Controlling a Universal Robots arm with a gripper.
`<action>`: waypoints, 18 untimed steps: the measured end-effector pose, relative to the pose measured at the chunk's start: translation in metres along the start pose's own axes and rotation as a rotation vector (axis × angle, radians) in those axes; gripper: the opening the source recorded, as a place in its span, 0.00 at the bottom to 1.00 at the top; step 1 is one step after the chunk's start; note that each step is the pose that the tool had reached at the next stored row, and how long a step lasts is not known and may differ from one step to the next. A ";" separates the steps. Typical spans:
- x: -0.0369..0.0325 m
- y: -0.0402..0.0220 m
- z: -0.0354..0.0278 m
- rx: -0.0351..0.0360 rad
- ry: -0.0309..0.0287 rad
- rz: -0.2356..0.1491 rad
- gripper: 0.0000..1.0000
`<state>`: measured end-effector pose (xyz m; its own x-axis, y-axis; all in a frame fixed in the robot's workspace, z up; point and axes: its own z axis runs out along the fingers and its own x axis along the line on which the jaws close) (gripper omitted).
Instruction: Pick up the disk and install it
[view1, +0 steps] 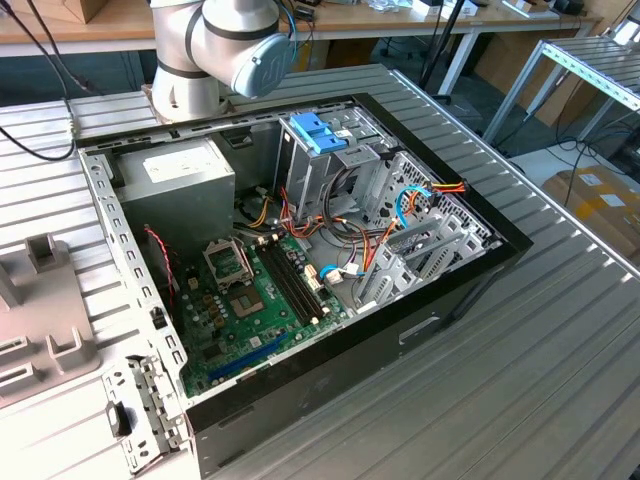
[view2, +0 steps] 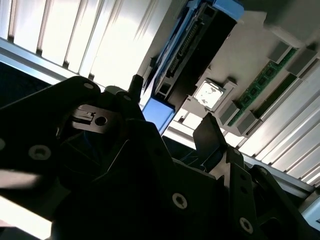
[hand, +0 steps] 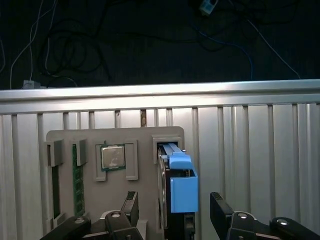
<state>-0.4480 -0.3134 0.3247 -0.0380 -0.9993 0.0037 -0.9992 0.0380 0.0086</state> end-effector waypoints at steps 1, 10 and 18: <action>0.0000 0.0005 0.0010 0.0001 0.0000 -0.004 0.68; 0.0000 0.0019 0.0086 0.0001 -0.0004 -0.007 0.68; -0.0001 0.0028 0.0150 0.0000 -0.0005 -0.007 0.68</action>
<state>-0.4508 -0.3132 0.3097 -0.0310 -0.9995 0.0032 -0.9995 0.0310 0.0086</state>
